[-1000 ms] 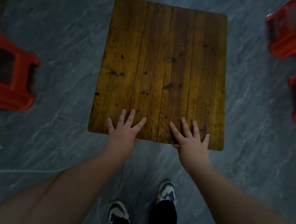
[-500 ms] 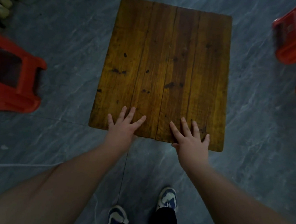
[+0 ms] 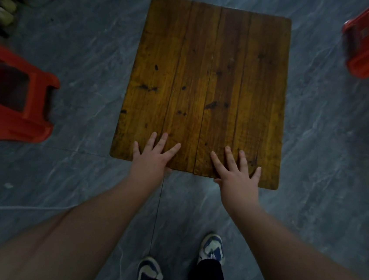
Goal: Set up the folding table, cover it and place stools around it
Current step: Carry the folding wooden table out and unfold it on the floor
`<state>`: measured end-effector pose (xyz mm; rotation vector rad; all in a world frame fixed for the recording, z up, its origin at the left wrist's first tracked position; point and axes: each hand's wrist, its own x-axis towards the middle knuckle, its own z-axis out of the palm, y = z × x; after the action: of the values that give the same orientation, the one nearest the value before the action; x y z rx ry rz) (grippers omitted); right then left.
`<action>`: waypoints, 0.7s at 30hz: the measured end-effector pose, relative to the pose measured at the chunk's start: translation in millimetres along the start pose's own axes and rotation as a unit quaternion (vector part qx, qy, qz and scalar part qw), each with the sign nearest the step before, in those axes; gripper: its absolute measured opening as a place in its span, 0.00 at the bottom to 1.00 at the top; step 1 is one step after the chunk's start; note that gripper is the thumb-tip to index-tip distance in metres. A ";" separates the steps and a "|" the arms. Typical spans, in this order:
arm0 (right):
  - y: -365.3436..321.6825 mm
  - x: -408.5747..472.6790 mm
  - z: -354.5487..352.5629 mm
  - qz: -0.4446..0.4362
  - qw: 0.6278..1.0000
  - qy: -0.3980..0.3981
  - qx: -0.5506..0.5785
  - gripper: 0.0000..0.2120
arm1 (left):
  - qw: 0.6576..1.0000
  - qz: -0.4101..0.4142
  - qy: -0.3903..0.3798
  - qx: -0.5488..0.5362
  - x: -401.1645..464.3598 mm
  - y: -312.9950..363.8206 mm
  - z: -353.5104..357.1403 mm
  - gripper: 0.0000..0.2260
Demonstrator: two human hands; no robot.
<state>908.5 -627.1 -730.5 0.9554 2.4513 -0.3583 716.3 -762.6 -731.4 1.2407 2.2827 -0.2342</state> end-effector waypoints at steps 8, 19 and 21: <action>4.2 2.4 -0.7 -0.003 1.000 0.009 0.003 0.35 | 1.000 0.001 0.002 -0.011 3.2 2.6 2.6 0.32; 12.3 11.4 -10.8 -0.001 1.000 0.006 0.016 0.35 | 0.999 -0.007 0.009 -0.032 14.3 9.4 4.1 0.32; 11.6 10.6 -11.6 0.001 1.000 0.004 0.021 0.35 | 0.999 -0.005 0.016 -0.038 12.4 8.5 5.3 0.32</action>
<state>905.8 -608.1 -727.0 0.9780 2.4597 -0.4072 719.7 -750.8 -741.7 1.2020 2.3038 -0.1307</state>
